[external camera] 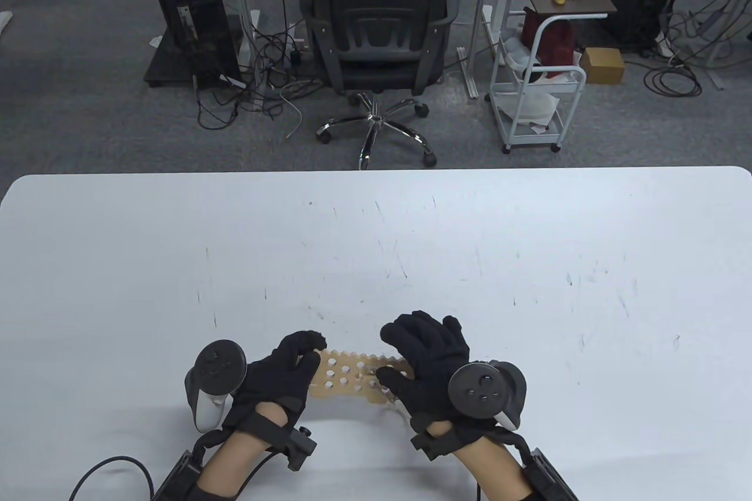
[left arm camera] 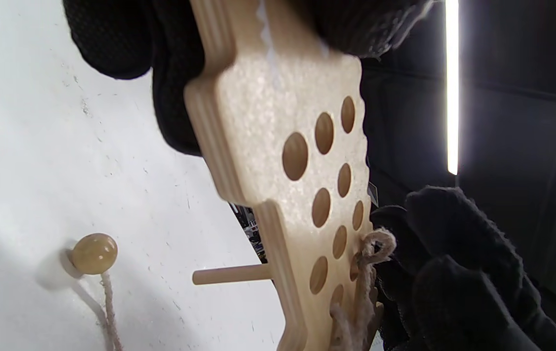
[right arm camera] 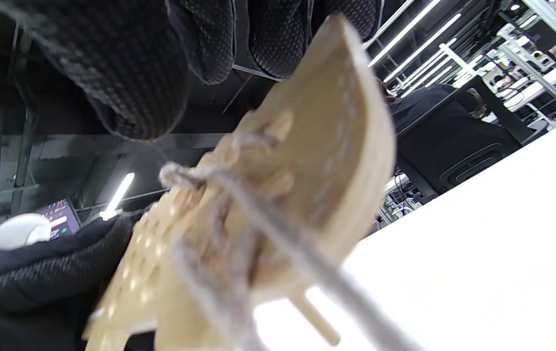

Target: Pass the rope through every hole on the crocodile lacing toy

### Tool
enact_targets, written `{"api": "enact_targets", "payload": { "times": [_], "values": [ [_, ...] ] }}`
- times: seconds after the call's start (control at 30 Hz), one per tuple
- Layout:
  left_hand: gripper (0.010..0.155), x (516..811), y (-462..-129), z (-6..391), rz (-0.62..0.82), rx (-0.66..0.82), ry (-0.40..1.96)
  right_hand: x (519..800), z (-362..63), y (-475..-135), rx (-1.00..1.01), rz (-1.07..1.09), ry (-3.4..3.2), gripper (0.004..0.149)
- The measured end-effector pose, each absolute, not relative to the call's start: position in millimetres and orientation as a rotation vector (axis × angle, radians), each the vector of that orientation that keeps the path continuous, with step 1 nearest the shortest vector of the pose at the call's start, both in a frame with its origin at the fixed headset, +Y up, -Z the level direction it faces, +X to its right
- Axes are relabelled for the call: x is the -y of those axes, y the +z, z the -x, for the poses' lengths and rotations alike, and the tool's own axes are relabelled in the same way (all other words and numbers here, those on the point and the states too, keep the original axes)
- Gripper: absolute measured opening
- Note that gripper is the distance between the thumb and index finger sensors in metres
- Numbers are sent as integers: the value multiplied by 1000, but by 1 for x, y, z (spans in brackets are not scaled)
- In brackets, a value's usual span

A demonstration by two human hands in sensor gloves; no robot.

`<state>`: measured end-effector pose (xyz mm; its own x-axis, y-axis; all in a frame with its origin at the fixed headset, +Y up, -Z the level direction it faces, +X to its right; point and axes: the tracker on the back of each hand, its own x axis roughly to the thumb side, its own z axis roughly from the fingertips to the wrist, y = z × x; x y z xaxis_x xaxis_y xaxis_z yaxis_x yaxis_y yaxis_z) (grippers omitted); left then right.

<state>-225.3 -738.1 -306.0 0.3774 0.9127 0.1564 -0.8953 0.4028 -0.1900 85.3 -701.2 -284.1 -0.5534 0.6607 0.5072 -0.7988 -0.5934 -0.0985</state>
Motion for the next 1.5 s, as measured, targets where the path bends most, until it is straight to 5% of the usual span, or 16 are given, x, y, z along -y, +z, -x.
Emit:
{"api": "enact_targets", "payload": {
  "times": [0.73, 1.5],
  "values": [
    [51, 730, -309, 243, 55, 221, 1269, 728, -143, -315, 259, -113, 1888, 44],
    [51, 728, -307, 234, 140, 286, 1384, 742, -86, -310, -21, -530, 2021, 55]
  ]
}}
